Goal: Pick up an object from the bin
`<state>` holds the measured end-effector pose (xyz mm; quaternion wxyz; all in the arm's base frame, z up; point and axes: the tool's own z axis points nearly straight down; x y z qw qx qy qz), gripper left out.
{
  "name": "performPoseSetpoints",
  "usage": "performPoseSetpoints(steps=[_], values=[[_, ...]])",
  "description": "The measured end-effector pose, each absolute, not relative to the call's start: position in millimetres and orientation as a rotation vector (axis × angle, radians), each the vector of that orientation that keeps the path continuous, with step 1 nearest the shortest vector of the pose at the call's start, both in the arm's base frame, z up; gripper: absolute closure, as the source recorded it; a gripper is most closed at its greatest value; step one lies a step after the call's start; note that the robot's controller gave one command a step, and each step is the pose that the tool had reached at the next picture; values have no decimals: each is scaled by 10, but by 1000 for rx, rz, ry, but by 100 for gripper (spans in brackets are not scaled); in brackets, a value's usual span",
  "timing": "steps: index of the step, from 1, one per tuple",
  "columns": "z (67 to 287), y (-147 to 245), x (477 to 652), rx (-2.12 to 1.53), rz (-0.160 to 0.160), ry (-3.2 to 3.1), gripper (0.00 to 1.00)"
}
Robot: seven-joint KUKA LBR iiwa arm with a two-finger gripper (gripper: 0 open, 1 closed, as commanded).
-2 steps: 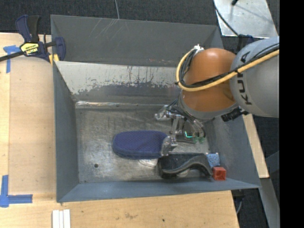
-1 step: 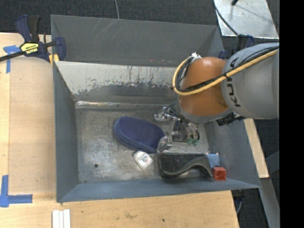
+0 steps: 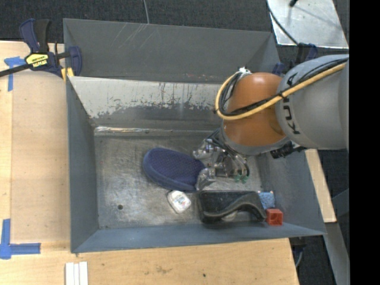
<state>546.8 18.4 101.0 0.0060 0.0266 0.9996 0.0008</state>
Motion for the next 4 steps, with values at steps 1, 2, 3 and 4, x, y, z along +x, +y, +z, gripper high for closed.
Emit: performPoseSetpoints(steps=[1, 2, 3, 4], values=[[3183, 337, 5537, -542, -2, 3082, 100], [2908, 222, 5709, -1008, 0, 2974, 100], [2916, 224, 5710, -1004, 0, 2975, 0], [1642, 661, 5913, -999, 5, 2982, 0]])
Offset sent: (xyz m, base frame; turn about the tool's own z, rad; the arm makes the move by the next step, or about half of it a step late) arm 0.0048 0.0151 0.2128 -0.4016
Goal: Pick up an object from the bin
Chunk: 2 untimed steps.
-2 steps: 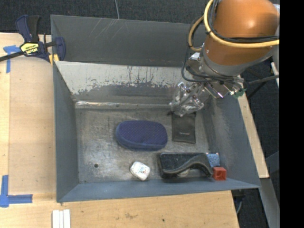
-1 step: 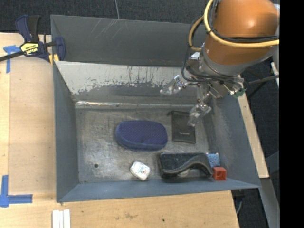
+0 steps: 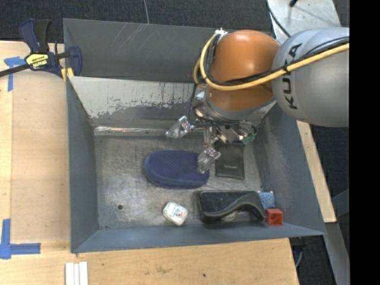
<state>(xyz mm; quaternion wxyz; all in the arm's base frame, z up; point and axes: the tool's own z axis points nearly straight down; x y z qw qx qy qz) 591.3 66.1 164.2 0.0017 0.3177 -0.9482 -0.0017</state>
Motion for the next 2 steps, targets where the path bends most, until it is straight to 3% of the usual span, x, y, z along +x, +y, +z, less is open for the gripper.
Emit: performPoseSetpoints(steps=[1, 2], values=[[1911, 93, 6037, 1306, 5, -2864, 0], [1320, 1143, 5865, 1284, -9, -2867, 0]])
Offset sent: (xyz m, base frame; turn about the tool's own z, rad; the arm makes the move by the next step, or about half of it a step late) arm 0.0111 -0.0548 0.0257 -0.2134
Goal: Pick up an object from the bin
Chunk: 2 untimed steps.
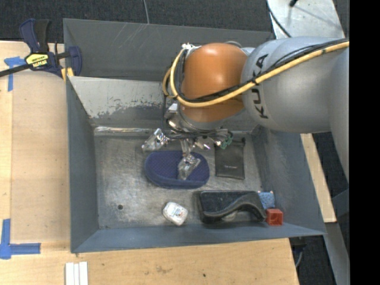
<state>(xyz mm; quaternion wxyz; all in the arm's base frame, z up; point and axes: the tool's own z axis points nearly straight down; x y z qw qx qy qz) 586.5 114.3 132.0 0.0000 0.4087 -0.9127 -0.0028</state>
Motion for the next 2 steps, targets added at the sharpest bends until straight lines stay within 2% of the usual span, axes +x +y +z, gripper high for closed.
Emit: performPoseSetpoints(steps=[1, 2], values=[[780, 1037, 5970, 1703, -9, -2644, 0], [788, 1031, 5973, 1702, -7, -2644, 100]])
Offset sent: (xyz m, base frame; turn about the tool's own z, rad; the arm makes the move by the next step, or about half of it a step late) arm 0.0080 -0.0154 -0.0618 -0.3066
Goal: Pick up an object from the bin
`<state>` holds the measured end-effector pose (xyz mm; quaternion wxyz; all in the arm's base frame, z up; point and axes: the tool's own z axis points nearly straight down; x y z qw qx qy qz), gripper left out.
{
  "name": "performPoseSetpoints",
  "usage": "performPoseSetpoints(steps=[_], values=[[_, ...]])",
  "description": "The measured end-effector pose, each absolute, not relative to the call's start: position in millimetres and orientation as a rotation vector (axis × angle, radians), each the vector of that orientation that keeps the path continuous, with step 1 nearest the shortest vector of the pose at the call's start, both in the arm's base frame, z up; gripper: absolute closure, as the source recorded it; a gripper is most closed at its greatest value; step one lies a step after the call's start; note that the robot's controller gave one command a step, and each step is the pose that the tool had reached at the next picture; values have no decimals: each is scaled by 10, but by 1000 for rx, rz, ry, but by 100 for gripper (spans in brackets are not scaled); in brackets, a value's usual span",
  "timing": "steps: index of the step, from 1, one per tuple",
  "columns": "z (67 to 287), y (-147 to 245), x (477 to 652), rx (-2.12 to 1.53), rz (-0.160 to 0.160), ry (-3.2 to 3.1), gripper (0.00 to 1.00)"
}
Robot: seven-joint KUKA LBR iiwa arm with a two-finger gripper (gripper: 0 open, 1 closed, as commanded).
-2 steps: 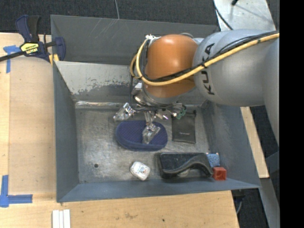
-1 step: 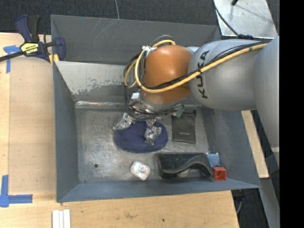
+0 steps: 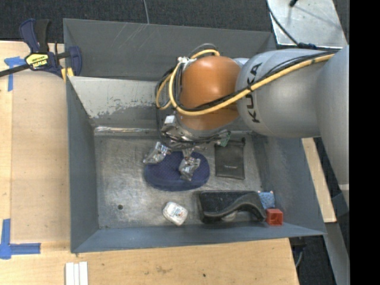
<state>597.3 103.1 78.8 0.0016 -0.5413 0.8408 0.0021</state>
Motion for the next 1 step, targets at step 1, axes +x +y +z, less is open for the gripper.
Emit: performPoseSetpoints(steps=[1], values=[[2367, 813, 6026, -2032, -8, 2384, 100]])
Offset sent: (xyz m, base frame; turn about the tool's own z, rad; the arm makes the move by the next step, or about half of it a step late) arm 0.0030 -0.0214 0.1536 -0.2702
